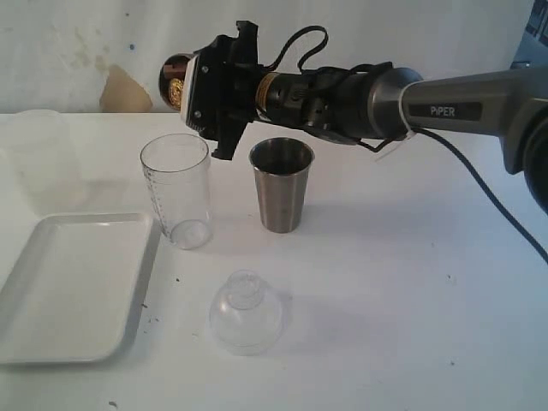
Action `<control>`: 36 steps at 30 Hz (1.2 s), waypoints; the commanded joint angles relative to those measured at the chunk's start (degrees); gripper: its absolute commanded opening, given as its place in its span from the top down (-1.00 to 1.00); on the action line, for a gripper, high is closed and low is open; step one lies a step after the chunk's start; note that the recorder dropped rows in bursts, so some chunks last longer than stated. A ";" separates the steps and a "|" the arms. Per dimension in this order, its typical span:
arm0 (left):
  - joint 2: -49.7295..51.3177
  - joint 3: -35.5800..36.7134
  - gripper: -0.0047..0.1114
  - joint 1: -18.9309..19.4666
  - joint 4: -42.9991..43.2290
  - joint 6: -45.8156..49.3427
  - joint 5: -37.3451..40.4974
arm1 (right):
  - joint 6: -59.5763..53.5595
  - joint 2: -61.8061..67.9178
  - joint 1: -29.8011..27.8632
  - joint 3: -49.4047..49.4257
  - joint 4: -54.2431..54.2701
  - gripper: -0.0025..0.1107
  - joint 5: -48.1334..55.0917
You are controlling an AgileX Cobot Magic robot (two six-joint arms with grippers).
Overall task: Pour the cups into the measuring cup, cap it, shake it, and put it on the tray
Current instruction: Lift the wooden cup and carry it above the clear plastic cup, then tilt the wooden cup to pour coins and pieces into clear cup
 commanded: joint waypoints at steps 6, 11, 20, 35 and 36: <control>-0.19 0.29 0.92 -0.05 0.31 -0.07 -0.68 | -4.96 -0.48 -0.01 -0.40 0.38 0.96 -1.56; -0.19 0.29 0.92 -0.05 0.31 -0.07 -0.68 | -6.88 -0.48 -0.01 -0.40 0.38 0.96 -1.56; -0.19 0.29 0.92 -0.05 0.31 -0.07 -0.68 | -9.29 -0.48 -0.01 -0.40 0.38 0.96 -1.56; -0.19 0.29 0.92 -0.05 0.31 -0.07 -0.68 | -14.74 -0.48 -0.01 -0.40 0.38 0.96 -1.56; -0.19 0.29 0.92 -0.05 0.31 -0.07 -0.68 | -15.50 -0.48 -0.01 -0.40 0.38 0.96 -1.56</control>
